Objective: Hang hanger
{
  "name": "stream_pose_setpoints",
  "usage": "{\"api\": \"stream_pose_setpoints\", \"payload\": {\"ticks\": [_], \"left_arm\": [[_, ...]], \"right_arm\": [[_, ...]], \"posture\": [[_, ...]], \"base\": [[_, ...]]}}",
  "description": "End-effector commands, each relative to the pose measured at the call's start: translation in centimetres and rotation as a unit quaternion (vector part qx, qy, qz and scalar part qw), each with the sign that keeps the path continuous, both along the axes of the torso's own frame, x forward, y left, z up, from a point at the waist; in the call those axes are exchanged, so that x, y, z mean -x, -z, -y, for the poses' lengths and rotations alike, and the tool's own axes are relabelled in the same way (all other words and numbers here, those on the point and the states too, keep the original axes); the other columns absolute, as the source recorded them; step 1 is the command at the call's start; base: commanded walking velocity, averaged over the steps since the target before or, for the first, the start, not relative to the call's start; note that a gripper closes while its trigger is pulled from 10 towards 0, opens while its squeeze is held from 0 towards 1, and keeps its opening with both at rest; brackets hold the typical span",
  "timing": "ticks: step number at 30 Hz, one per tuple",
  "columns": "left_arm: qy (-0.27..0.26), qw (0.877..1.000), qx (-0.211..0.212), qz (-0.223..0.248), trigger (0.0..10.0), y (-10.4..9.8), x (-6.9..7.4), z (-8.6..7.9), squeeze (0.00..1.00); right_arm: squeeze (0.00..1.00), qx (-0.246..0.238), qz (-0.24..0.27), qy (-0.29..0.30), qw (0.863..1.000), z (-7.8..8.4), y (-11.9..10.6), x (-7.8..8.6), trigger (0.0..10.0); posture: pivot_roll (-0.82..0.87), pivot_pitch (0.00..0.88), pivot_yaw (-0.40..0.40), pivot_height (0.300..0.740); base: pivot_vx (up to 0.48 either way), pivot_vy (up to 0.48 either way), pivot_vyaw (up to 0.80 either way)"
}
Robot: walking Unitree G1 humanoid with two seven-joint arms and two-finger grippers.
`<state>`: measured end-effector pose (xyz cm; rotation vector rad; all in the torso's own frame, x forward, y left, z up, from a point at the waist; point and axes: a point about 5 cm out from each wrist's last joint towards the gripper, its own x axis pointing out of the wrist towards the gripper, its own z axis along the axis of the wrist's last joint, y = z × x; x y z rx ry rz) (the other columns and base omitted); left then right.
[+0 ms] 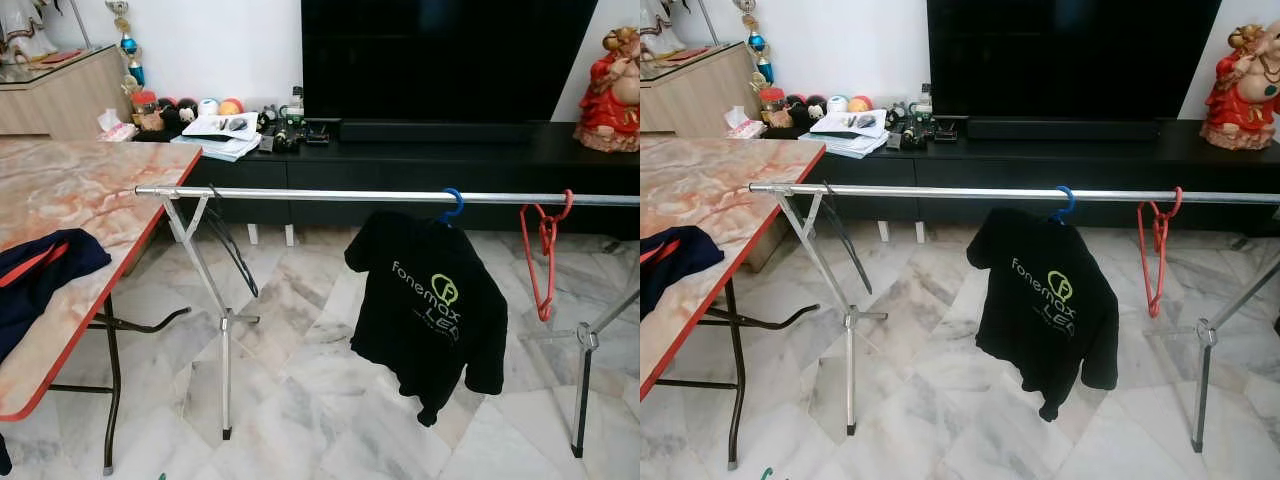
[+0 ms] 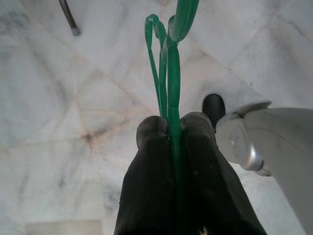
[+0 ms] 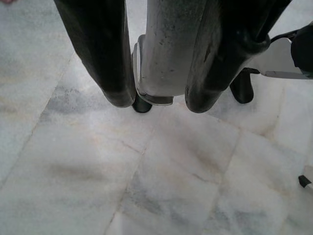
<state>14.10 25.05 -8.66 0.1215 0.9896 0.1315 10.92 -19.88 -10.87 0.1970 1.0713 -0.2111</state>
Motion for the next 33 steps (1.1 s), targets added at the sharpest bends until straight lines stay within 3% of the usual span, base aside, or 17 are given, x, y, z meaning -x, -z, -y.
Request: {"api": "stream_pose_setpoints", "payload": {"ticks": [1, 3, 9, 11, 16, 23, 33], "left_arm": [[0.005, 1.0, -0.001, -0.018, 10.0, -0.1, 0.2, -0.7, 0.0], [0.02, 1.0, 0.0, -0.023, 10.0, -0.1, 0.2, -0.9, 0.0], [0.011, 0.999, 0.003, -0.03, 10.0, 0.1, 0.7, -0.9, 0.0], [0.015, 0.999, 0.009, -0.034, 10.0, 0.6, 1.1, 0.3, 0.0], [0.009, 0.999, 0.022, -0.034, 10.0, 1.0, 1.1, 1.9, 0.0], [0.006, 1.0, 0.017, -0.025, 10.0, 0.2, 0.1, 0.3, 0.0], [0.008, 0.999, 0.024, -0.022, 10.0, 0.2, -0.7, 1.2, 0.0]], "right_arm": [[0.0, 0.001, -0.001, 0.006, 1.0, -0.3, -0.1, -0.7, 10.0], [0.0, 0.0, 0.012, 0.015, 1.0, -0.3, -0.3, -1.5, 10.0], [0.0, -0.001, 0.015, 0.027, 1.0, -0.6, -0.3, -1.5, 10.0], [0.0, -0.003, 0.013, 0.02, 1.0, -1.0, -0.2, -1.3, 10.0], [0.0, -0.001, 0.016, 0.015, 1.0, 0.0, -0.5, -1.9, 10.0], [0.0, 0.002, 0.017, 0.009, 1.0, 0.3, -0.6, -1.9, 10.0], [0.0, 0.005, 0.016, 0.0, 1.0, 0.4, -0.6, -1.8, 10.0]], "posture": [[0.04, 0.0, 0.065, 0.74], [0.03, 0.0, 0.067, 0.74], [0.03, 0.0, 0.066, 0.74], [0.03, 0.0, 0.061, 0.74], [0.03, 0.0, 0.043, 0.74], [0.03, 0.0, 0.031, 0.74], [0.03, 0.0, 0.026, 0.74]], "base": [[0.0, 0.0, 0.0], [0.0, 0.0, 0.0], [0.208, 0.0, 0.0], [0.268, 0.0, 0.0], [0.272, 0.0, 0.0], [0.28, 0.0, 0.0], [0.285, 0.0, 0.0]]}}
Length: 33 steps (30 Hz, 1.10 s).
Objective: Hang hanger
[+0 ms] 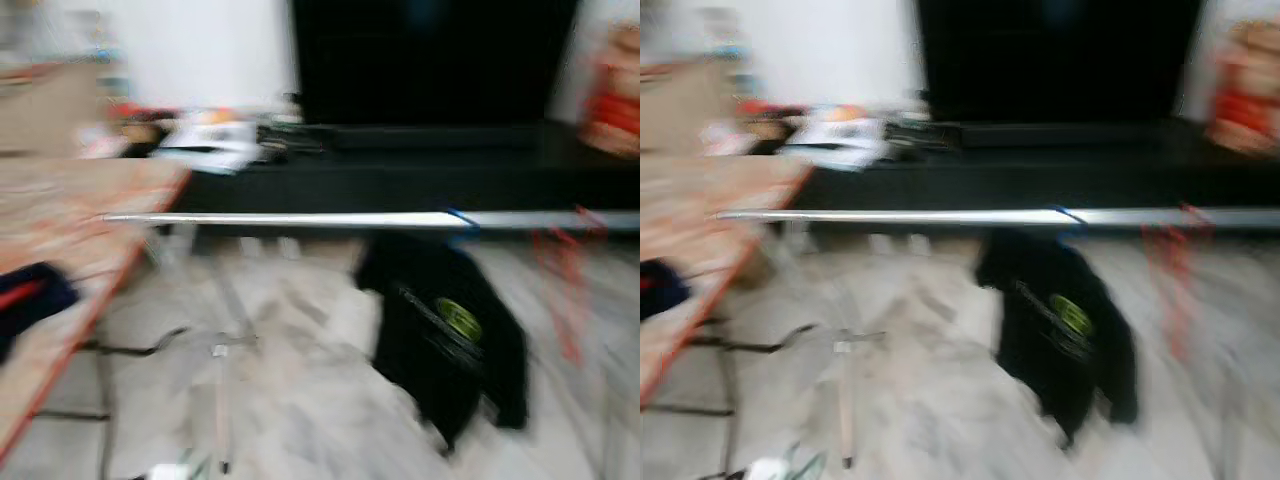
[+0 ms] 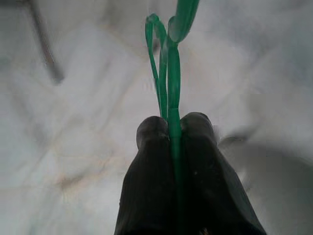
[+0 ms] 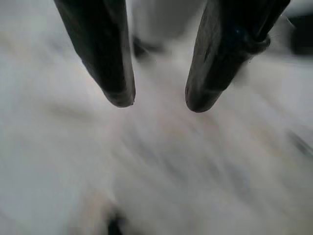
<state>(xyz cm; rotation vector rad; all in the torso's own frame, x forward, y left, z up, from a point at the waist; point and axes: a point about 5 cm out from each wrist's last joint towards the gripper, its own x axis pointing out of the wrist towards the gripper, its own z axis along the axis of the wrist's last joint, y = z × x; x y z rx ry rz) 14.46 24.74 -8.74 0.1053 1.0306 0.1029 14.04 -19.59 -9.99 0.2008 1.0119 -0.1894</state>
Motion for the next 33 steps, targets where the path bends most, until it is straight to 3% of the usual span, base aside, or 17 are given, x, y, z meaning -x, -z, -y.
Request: {"api": "stream_pose_setpoints", "payload": {"ticks": [1, 19, 25, 33], "left_arm": [[0.001, 1.0, 0.01, -0.002, 10.0, 0.2, -0.3, 0.9, 0.0], [0.0, 1.0, 0.013, -0.011, 10.0, 0.5, 0.5, 1.1, 0.0], [0.006, 1.0, 0.011, -0.017, 10.0, 0.5, 0.6, 1.0, 0.0], [0.027, 0.999, 0.008, -0.016, 10.0, 0.6, -0.3, 2.8, 0.0]], "right_arm": [[0.0, 0.008, -0.015, 0.007, 1.0, 0.7, 0.3, 1.3, 10.0], [0.0, 0.008, -0.017, 0.002, 1.0, 0.7, 0.4, 1.5, 10.0], [0.0, 0.008, -0.018, -0.001, 1.0, 0.6, 0.4, 1.4, 10.0], [0.0, 0.007, -0.019, -0.004, 1.0, 0.5, 0.4, 1.5, 10.0]], "posture": [[0.03, 0.0, 0.026, 0.74], [0.03, 0.0, 0.018, 0.74], [0.03, 0.0, 0.018, 0.74], [0.03, 0.0, 0.025, 0.74]], "base": [[0.285, 0.0, 0.0], [0.283, 0.0, 0.0], [0.0, 0.0, 0.0], [0.0, -0.235, 0.0]]}}
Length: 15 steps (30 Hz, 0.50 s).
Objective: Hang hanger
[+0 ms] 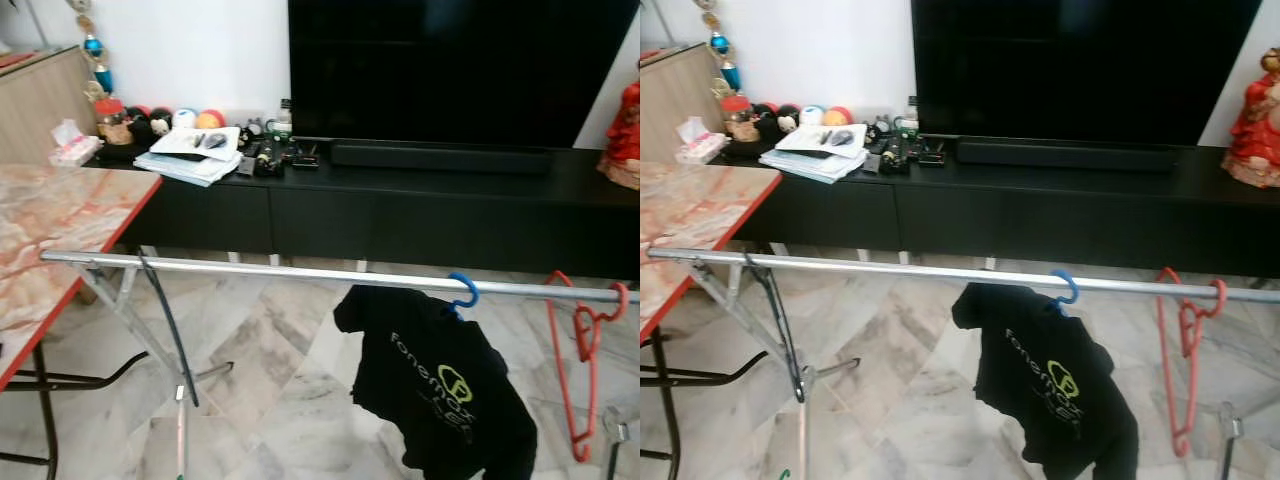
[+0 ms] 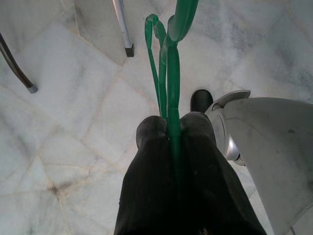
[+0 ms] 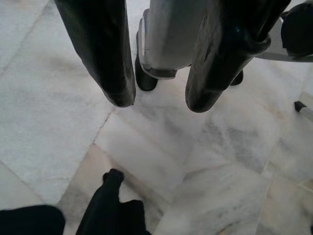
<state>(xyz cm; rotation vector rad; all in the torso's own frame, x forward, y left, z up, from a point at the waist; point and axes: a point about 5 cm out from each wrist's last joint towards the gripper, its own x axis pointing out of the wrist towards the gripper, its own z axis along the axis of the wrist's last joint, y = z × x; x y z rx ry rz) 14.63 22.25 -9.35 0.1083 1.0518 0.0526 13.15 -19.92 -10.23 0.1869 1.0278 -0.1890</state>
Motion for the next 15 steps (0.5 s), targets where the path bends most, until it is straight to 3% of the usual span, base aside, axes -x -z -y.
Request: {"api": "stream_pose_setpoints", "payload": {"ticks": [1, 8, 15], "left_arm": [[0.007, 1.0, -0.003, -0.004, 10.0, 0.0, -0.1, 0.3, 0.0], [0.014, 1.0, -0.004, -0.007, 10.0, 0.1, -0.1, 0.6, 0.0], [0.007, 1.0, -0.015, -0.01, 10.0, -0.2, 1.1, -2.0, 0.0]], "right_arm": [[0.0, 0.003, -0.011, 0.0, 1.0, 0.2, 0.2, 0.6, 10.0], [0.0, 0.004, -0.013, -0.009, 1.0, 0.1, 0.2, 0.6, 10.0], [0.0, 0.005, -0.012, -0.011, 1.0, 0.2, 0.2, 0.6, 10.0]], "posture": [[0.03, 0.0, 0.025, 0.74], [0.03, 0.0, 0.026, 0.74], [0.03, 0.0, 0.021, 0.74]], "base": [[0.0, -0.472, 0.0], [0.0, -0.472, 0.0], [0.0, -0.472, 0.0]]}}
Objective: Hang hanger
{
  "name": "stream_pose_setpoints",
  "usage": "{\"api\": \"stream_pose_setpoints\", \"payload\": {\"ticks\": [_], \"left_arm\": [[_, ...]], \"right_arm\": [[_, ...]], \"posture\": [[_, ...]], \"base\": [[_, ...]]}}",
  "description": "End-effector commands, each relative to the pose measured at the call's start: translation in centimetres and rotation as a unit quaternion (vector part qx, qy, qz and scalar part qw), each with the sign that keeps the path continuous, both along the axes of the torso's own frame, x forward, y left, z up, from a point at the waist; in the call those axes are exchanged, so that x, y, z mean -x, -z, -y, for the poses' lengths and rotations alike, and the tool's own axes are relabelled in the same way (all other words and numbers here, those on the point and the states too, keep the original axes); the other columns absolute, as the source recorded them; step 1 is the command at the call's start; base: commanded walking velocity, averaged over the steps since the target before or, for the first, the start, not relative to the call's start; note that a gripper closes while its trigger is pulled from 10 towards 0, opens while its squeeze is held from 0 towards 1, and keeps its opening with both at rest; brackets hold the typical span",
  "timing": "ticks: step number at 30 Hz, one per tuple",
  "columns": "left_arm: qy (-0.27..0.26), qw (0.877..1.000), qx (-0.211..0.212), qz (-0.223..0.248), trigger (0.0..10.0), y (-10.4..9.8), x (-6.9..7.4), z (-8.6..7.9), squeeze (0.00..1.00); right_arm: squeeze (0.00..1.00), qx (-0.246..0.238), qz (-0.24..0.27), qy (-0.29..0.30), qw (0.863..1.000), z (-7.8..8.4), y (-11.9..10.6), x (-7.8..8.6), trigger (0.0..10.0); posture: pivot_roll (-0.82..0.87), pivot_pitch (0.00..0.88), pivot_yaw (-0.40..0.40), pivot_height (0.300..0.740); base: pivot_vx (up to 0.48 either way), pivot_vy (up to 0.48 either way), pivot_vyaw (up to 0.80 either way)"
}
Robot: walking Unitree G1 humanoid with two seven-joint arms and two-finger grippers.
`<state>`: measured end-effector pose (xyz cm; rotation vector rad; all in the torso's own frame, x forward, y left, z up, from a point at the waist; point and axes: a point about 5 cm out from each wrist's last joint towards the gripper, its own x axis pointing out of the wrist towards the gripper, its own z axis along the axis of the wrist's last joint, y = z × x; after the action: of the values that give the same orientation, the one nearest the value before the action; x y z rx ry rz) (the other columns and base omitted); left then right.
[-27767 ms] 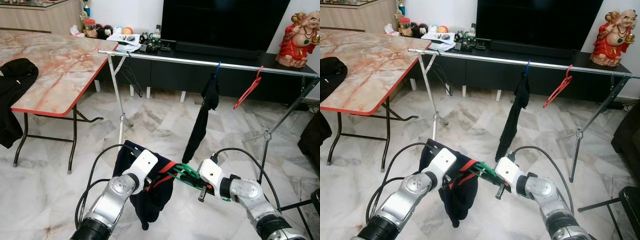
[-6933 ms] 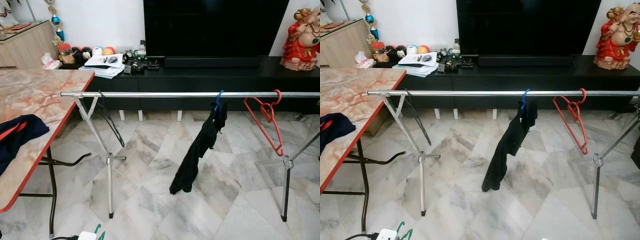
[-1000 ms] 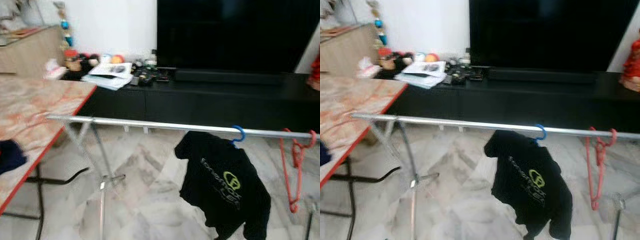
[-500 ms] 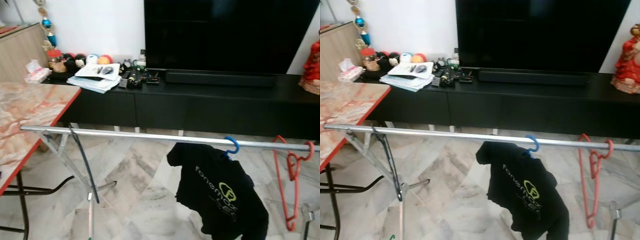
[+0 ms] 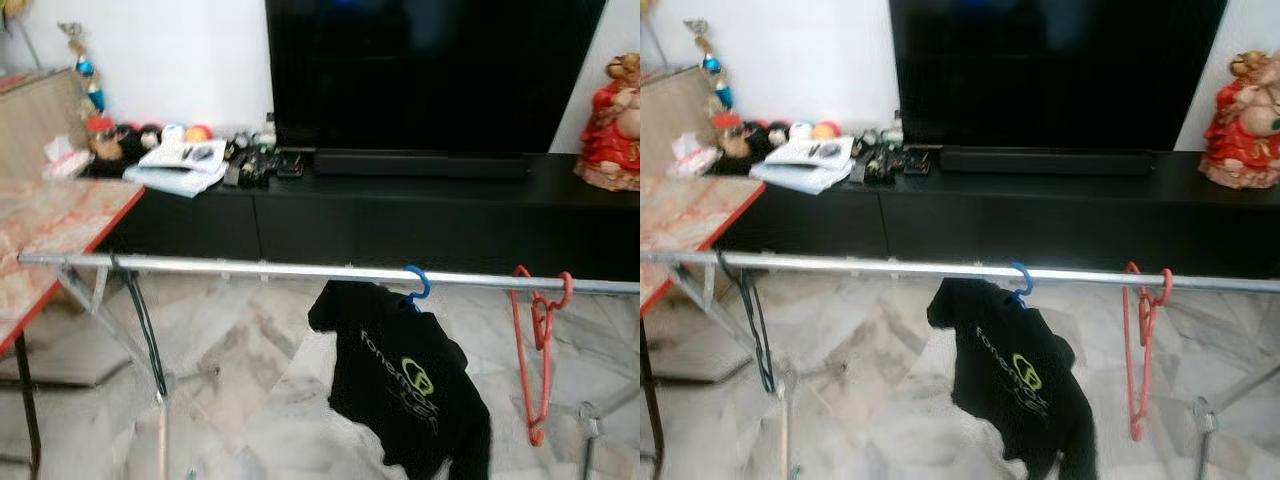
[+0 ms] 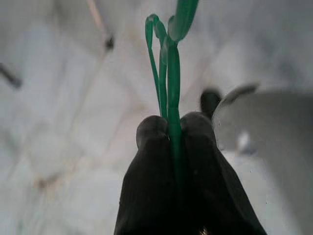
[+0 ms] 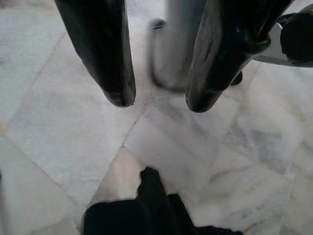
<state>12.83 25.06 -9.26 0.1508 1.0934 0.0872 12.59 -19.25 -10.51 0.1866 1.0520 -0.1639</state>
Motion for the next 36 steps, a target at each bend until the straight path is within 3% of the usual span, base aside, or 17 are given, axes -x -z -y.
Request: {"api": "stream_pose_setpoints", "payload": {"ticks": [1, 7, 12, 14, 18, 20, 21, 24, 25, 28, 36], "left_arm": [[0.01, 1.0, 0.007, 0.01, 10.0, -0.1, -0.6, 0.4, 0.0], [-0.011, 1.0, -0.008, 0.009, 10.0, -0.3, -0.2, -0.9, 0.0], [-0.009, 0.999, -0.025, 0.032, 10.0, -0.8, -1.4, -1.0, 0.0], [-0.034, 0.994, -0.048, 0.089, 10.0, -1.7, -3.5, -0.6, 0.0], [-0.035, 0.989, -0.034, 0.141, 10.0, -2.5, -4.9, -0.6, 0.0], [-0.008, 0.978, -0.017, 0.207, 10.0, -3.9, -6.8, -0.1, 0.0], [0.003, 0.967, -0.003, 0.254, 10.0, -4.8, -7.7, 0.4, 0.0], [0.006, 0.96, 0.005, 0.28, 10.0, -5.3, -7.9, 1.0, 0.0], [0.013, 0.954, 0.011, 0.298, 10.0, -5.4, -7.7, 1.8, 0.0], [0.036, 0.952, 0.008, 0.305, 10.0, -5.4, -7.2, 2.8, 0.0], [0.014, 0.944, 0.013, 0.328, 10.0, -6.0, -7.0, 2.7, 0.0]], "right_arm": [[0.0, 0.011, -0.001, 0.0, 1.0, 0.8, -0.1, 0.0, 10.0], [0.0, 0.012, -0.001, -0.009, 1.0, 0.9, -0.2, -0.1, 10.0], [0.0, 0.01, -0.002, -0.017, 1.0, 0.9, -0.2, -0.2, 10.0], [0.0, 0.012, -0.004, -0.021, 1.0, 1.0, -0.2, -0.2, 10.0], [0.0, 0.014, -0.006, -0.026, 1.0, 1.1, -0.2, -0.2, 10.0], [0.0, 0.017, -0.009, -0.031, 0.999, 1.2, -0.2, -0.2, 10.0], [0.0, 0.018, -0.01, -0.035, 0.999, 1.2, -0.2, -0.2, 10.0], [0.0, 0.021, -0.011, -0.04, 0.999, 1.3, -0.2, -0.3, 10.0], [0.0, 0.023, -0.012, -0.041, 0.999, 1.3, -0.2, -0.3, 10.0], [0.0, 0.025, -0.014, -0.045, 0.999, 1.4, -0.2, -0.3, 10.0], [0.0, 0.026, -0.018, -0.056, 0.998, 1.4, -0.2, -0.1, 10.0]], "posture": [[0.03, 0.0, 0.021, 0.74], [0.03, 0.0, 0.016, 0.74], [0.03, 0.0, 0.02, 0.74], [0.04, 0.0, 0.019, 0.74], [0.06, 0.0, 0.007, 0.74], [0.06, 0.0, 0.004, 0.74], [0.06, 0.0, 0.004, 0.74], [0.07, 0.0, 0.004, 0.74], [0.07, 0.0, 0.004, 0.74], [0.07, 0.0, 0.005, 0.74], [0.07, 0.0, 0.004, 0.74]], "base": [[0.0, -0.469, 0.0], [0.0, -0.078, 0.0], [0.0, 0.0, 0.0], [0.0, 0.0, 0.0], [0.0, 0.0, 0.0], [0.0, 0.0, 0.0], [0.0, 0.0, 0.0], [0.0, 0.0, 0.0], [0.0, 0.0, 0.0], [0.0, 0.0, 0.0], [0.0, 0.0, 0.0]]}}
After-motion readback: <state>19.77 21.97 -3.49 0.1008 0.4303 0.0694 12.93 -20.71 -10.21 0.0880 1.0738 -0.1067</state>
